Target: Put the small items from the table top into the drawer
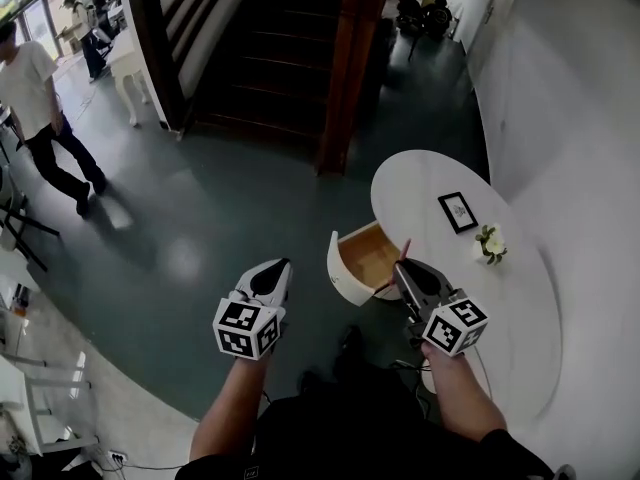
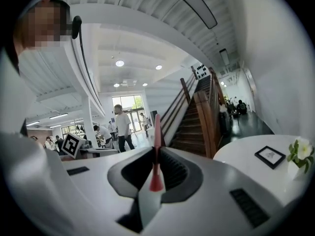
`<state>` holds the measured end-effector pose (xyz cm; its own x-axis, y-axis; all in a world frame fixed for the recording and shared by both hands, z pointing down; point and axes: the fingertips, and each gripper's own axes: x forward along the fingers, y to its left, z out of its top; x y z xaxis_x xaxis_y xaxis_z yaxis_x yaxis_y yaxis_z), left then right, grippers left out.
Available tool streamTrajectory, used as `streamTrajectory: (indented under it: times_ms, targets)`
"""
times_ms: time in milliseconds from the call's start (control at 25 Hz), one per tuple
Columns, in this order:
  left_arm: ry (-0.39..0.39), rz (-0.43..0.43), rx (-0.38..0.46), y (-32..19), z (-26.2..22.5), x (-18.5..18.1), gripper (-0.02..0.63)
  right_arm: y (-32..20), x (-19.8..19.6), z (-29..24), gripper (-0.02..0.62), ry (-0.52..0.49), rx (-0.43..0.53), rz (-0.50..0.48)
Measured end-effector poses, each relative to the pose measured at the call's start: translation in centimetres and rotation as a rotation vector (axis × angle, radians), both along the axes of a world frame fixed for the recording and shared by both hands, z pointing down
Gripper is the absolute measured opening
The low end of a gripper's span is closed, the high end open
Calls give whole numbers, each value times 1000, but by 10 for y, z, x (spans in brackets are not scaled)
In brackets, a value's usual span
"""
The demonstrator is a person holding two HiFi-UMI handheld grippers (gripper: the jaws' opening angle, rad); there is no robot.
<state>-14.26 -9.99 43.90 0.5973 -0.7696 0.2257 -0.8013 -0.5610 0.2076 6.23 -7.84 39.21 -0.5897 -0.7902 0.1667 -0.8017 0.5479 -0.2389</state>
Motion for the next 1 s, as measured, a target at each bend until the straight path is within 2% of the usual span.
streamTrajectory:
  times_ms: [280, 640, 840, 1000]
  targets:
    - [-45, -47, -30, -55, 17, 12, 11, -67, 15, 26, 54, -35, -32, -42]
    - [-137, -33, -79, -129, 37, 71, 11, -154, 56, 61, 54, -68, -100, -92]
    - [-149, -14, -101, -153, 49, 95, 11, -178, 66, 71, 54, -89, -117, -113]
    - [-139, -1, -118, -166, 57, 101, 11, -190, 61, 77, 54, -79, -126, -125]
